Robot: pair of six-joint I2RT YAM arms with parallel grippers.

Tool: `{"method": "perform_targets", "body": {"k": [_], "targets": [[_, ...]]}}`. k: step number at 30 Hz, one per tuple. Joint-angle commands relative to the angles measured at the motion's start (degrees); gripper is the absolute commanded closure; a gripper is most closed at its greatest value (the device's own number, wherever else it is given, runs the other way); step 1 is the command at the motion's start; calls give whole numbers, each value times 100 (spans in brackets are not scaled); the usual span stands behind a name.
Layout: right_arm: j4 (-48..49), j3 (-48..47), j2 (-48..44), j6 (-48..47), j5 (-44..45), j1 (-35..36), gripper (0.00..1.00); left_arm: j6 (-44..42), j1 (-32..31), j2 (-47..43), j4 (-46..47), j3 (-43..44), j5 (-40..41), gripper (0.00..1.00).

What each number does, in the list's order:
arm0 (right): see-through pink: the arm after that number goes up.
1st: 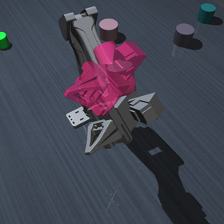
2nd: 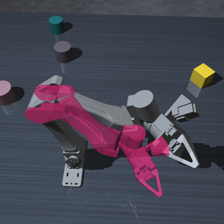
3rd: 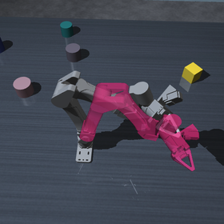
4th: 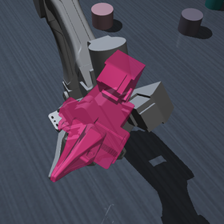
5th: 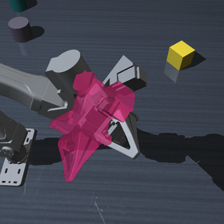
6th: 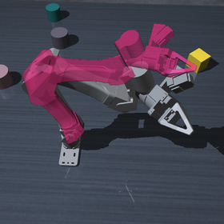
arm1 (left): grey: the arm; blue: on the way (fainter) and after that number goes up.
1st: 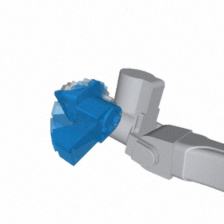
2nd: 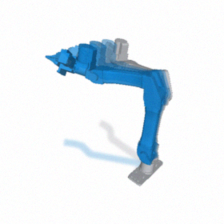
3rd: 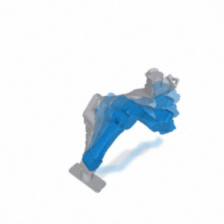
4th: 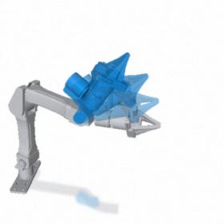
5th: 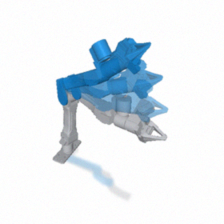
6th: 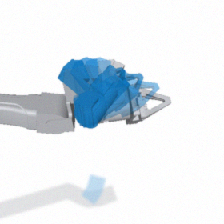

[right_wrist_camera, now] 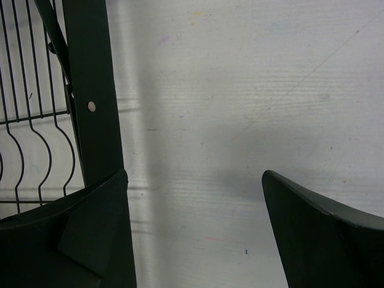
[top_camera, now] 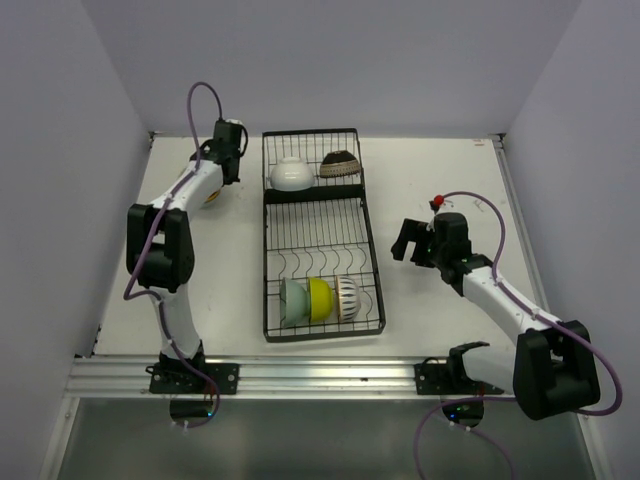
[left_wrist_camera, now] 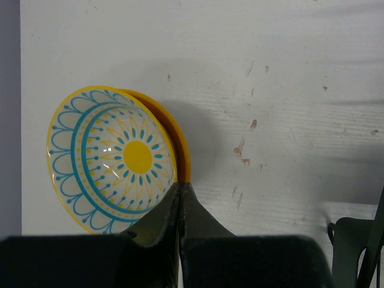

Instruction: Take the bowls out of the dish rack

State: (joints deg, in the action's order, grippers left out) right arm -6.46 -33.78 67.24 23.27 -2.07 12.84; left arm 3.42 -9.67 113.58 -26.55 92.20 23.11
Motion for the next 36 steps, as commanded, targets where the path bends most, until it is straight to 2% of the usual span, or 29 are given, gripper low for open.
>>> {"method": "perform_targets", "body": {"k": [1, 28, 31, 34, 36], "targets": [[22, -217, 35, -85, 101, 26, 1, 18, 106, 41, 299, -9, -9, 100], [4, -234, 78, -85, 75, 25, 2, 80, 185, 16, 361, -106, -193, 100], [4, -226, 87, -85, 75, 25, 1, 141, 185, -335, 378, -115, -324, 90], [13, -226, 96, -85, 66, 25, 1, 168, 185, -827, 422, -132, -465, 69], [13, -226, 87, -85, 66, 25, 1, 203, 185, -1240, 475, -185, -579, 62]]}}
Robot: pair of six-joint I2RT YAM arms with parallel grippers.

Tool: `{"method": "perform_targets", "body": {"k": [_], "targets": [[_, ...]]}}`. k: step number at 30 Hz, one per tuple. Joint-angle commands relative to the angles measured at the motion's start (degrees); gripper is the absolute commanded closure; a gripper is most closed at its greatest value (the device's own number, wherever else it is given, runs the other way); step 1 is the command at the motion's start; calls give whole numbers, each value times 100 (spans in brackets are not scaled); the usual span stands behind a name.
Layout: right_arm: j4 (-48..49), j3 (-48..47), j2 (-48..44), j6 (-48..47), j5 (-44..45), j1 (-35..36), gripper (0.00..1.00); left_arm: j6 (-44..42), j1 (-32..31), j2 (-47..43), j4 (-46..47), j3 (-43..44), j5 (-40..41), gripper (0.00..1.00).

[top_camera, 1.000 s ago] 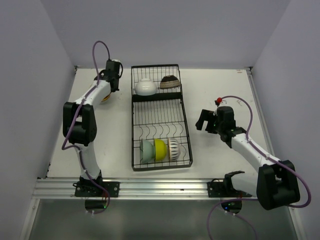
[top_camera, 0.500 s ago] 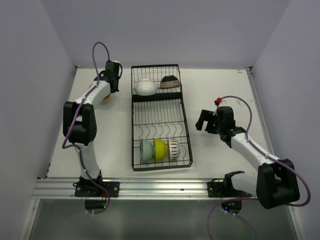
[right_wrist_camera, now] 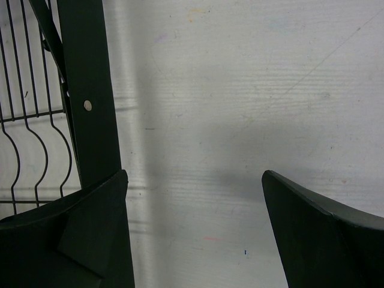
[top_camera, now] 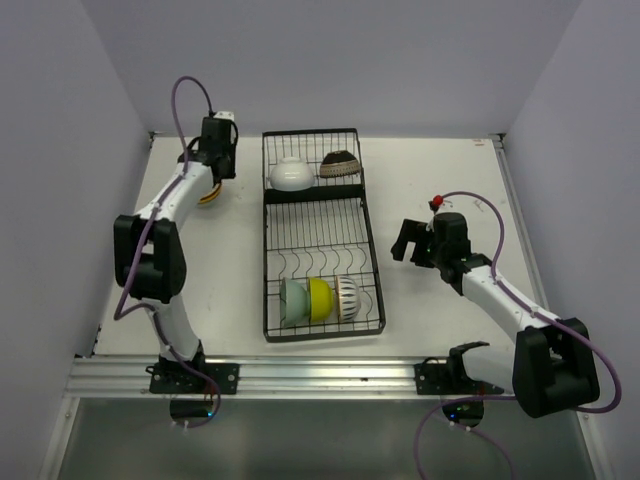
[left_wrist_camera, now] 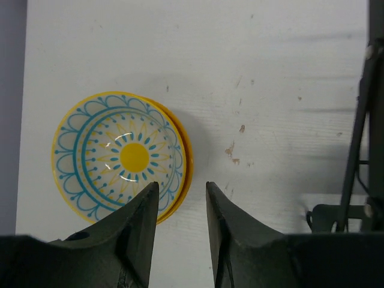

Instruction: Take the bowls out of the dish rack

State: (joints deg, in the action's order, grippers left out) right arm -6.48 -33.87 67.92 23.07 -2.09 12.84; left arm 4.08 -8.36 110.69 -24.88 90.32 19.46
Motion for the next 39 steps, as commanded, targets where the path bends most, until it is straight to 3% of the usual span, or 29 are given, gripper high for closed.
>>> {"method": "perform_targets", "body": {"k": [1, 6, 8, 12, 16, 20, 23, 24, 25, 27, 28, 33, 35, 36, 38, 39], "targets": [[24, -217, 11, -66, 68, 25, 1, 198, 54, -1092, 335, -32, -354, 58], [24, -208, 19, -66, 59, 26, 2, 585, 54, -2129, 388, -523, -1048, 52], [24, -199, 11, -74, 59, 25, 2, 874, 54, -2637, 502, -848, -1689, 48], [24, -199, -16, -75, 7, 25, 1, 1428, 54, -3413, 756, -2233, -3225, 47], [-11, -129, -209, -39, 129, 26, 1, 1972, 28, -4116, 1396, -3578, -4245, 44], [199, 3, -350, -48, -11, 25, 2, 2018, -296, -4538, 1364, -4022, -4715, 43], [226, -23, -297, -83, -55, 25, 19, 2097, -744, -4845, 1372, -4145, -4671, 42], [200, -32, -280, -101, -98, 25, 29, 2158, -859, -4925, 1433, -4207, -4671, 42], [200, -41, -245, -110, -116, 25, 46, 2254, -956, -4987, 1477, -4259, -4671, 42], [200, -41, -227, -110, -117, 34, 56, 2325, -1124, -5110, 1443, -4435, -4680, 42], [226, -41, -227, -118, -108, 26, 60, 2369, -1141, -5171, 1425, -4497, -4723, 42], [200, -32, -253, -110, 6, 25, 57, 2378, -1150, -5321, 1170, -5145, -4714, 42], [217, -15, -279, -119, 33, 26, 66, 2466, -1168, -5453, 1302, -5331, -4890, 42], [226, -6, -288, -127, 33, 25, 77, 2553, -1185, -5514, 1302, -5489, -4925, 42], [244, 3, -279, -127, 42, 25, 85, 2581, -1220, -5689, 1250, -5569, -4978, 42], [244, 3, -271, -136, 42, 25, 96, 2589, -1229, -5743, 1188, -5587, -5031, 42]]}}
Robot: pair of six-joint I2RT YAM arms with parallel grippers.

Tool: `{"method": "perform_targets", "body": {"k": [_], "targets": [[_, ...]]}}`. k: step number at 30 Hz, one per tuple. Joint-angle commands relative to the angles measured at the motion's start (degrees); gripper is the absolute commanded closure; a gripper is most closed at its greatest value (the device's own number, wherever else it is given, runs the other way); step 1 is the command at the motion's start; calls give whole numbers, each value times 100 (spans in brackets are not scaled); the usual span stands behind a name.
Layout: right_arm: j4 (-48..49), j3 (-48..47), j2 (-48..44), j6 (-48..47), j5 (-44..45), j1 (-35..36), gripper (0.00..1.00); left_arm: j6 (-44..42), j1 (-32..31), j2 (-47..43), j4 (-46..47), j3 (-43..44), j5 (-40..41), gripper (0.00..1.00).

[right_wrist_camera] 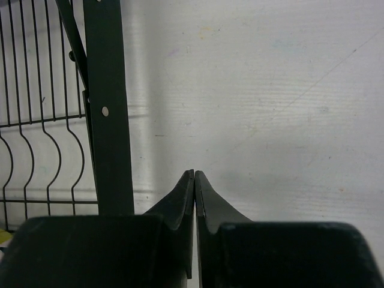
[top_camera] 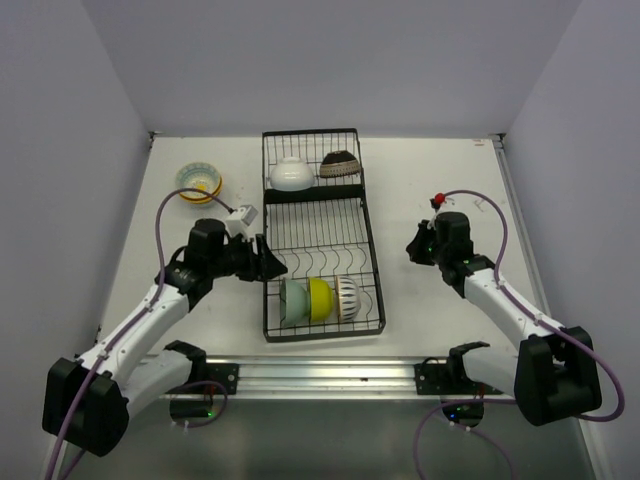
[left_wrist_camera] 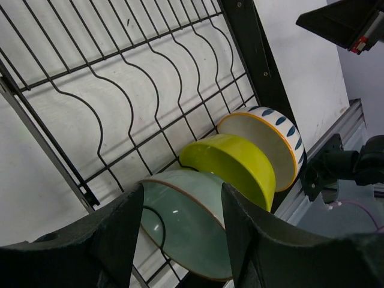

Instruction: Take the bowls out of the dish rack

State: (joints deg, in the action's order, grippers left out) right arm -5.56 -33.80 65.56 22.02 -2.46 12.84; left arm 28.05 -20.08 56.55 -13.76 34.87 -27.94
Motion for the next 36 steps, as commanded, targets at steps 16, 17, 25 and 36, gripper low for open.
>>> {"method": "perform_targets", "body": {"k": [16, 17, 25, 36], "targets": [[143, -12, 71, -22, 105, 25, 100, 622, -207, -953, -110, -666, -712, 41], [143, -12, 71, -22, 97, 25, 100, 666, -216, -997, -75, -701, -739, 41], [152, -12, 115, -22, 79, 34, 100, 1307, -321, -1173, 751, -1342, -1134, 41], [161, -21, 141, -22, 79, 26, 100, 1712, -831, -1024, 1279, -1535, -827, 45]]}}
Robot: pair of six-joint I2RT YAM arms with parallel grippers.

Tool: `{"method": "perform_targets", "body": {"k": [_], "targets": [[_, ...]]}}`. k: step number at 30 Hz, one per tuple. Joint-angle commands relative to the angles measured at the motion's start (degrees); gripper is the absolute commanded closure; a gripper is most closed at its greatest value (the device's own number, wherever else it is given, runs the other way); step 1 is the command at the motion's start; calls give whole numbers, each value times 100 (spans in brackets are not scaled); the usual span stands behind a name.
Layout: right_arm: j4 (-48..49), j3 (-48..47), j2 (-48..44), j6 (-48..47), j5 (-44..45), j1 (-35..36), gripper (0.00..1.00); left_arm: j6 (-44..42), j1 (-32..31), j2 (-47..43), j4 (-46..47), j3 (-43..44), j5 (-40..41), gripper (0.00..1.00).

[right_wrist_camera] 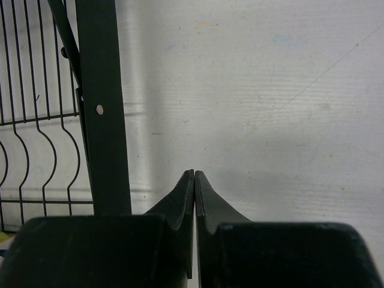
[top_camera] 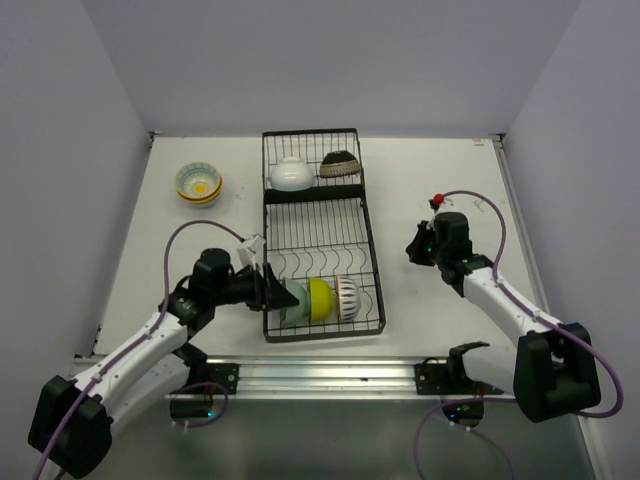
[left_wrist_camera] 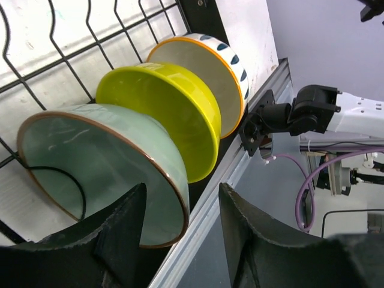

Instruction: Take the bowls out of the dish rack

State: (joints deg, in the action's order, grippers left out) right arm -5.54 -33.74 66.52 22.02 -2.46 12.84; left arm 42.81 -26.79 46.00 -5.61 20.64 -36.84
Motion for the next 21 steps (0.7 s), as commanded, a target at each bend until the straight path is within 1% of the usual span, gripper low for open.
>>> {"method": "perform_targets", "body": {"k": [1, 2, 8, 11, 13, 14, 16, 17, 21], "targets": [[159, -28, 54, -22, 79, 25, 100, 254, -239, 93, 464, -131, 98, 46], [159, -28, 54, -22, 79, 25, 100, 272, -274, 102, 655, -157, 124, 47], [159, -28, 80, -22, 88, 25, 100, 342, -459, 217, 798, -403, 309, 60], [150, -28, 80, -22, 88, 25, 100, 482, -459, 243, 1017, -640, 327, 71], [159, -36, 89, -22, 88, 25, 100, 649, -459, 217, 1263, -745, 327, 75], [159, -37, 98, -22, 88, 25, 100, 763, -459, 199, 1429, -859, 318, 79], [159, -37, 98, -22, 88, 25, 100, 843, -459, 164, 1545, -939, 335, 82], [159, -37, 98, -22, 88, 25, 100, 869, -468, 155, 1597, -992, 344, 85], [150, -54, 133, -22, 88, 25, 100, 975, -459, 85, 1843, -1141, 388, 91]]}}
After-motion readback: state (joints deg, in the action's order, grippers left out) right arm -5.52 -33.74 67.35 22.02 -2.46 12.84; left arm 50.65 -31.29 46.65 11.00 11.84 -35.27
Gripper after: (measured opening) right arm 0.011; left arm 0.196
